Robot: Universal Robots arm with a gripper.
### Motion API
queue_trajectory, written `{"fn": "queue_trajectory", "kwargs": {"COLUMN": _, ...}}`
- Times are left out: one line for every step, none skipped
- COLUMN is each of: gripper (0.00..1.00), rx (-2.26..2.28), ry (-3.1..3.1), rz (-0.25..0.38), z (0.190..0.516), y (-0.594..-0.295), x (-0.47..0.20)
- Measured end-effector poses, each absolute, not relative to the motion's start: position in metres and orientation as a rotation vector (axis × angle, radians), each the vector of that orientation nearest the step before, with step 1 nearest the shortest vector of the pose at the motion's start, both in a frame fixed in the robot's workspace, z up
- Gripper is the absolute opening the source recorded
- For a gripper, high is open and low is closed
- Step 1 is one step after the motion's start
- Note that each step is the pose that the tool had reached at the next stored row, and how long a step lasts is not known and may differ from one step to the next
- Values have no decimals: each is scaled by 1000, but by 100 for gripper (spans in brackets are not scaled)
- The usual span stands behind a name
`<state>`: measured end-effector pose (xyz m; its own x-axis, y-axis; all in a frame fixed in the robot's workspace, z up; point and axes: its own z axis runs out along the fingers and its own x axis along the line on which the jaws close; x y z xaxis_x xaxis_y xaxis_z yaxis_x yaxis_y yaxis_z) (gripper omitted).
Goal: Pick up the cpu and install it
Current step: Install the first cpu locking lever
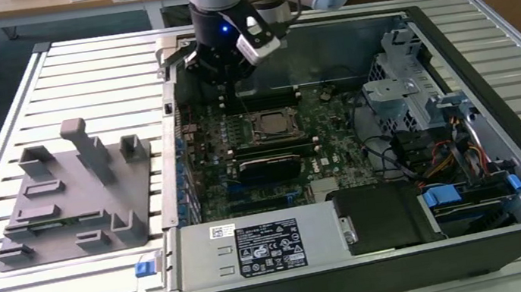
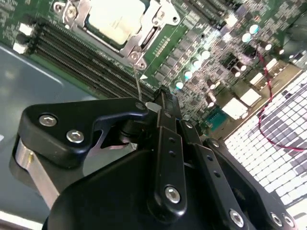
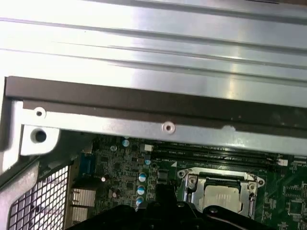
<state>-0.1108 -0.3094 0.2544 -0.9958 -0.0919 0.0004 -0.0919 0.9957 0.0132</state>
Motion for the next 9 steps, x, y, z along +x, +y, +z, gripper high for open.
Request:
{"fn": "queue_trajectory", "kwargs": {"gripper": 11, "rx": 147, "ry": -3137, "rz": -21, "z": 254, "y": -309, "x": -111}}
{"fn": "queue_trajectory", "kwargs": {"gripper": 11, "rx": 149, "ry": -3137, "rz": -21, "z": 254, "y": -308, "x": -111}}
{"fn": "queue_trajectory", "kwargs": {"gripper": 11, "rx": 149, "ry": -3137, "rz": -21, "z": 254, "y": -308, "x": -111}}
{"fn": "queue_trajectory", "kwargs": {"gripper": 11, "rx": 149, "ry": -3137, "rz": -21, "z": 254, "y": -308, "x": -111}}
{"fn": "queue_trajectory", "kwargs": {"gripper": 11, "rx": 149, "ry": -3137, "rz": -21, "z": 254, "y": -308, "x": -111}}
{"fn": "queue_trajectory", "kwargs": {"gripper": 11, "rx": 150, "ry": -3137, "rz": -21, "z": 254, "y": -308, "x": -110}}
{"fn": "queue_trajectory", "kwargs": {"gripper": 11, "rx": 150, "ry": -3137, "rz": -21, "z": 254, "y": -308, "x": -109}}
{"fn": "queue_trajectory", "kwargs": {"gripper": 11, "rx": 152, "ry": -3137, "rz": -21, "z": 254, "y": -308, "x": -107}}
{"fn": "queue_trajectory", "kwargs": {"gripper": 11, "rx": 152, "ry": -3137, "rz": -21, "z": 254, "y": -307, "x": -105}}
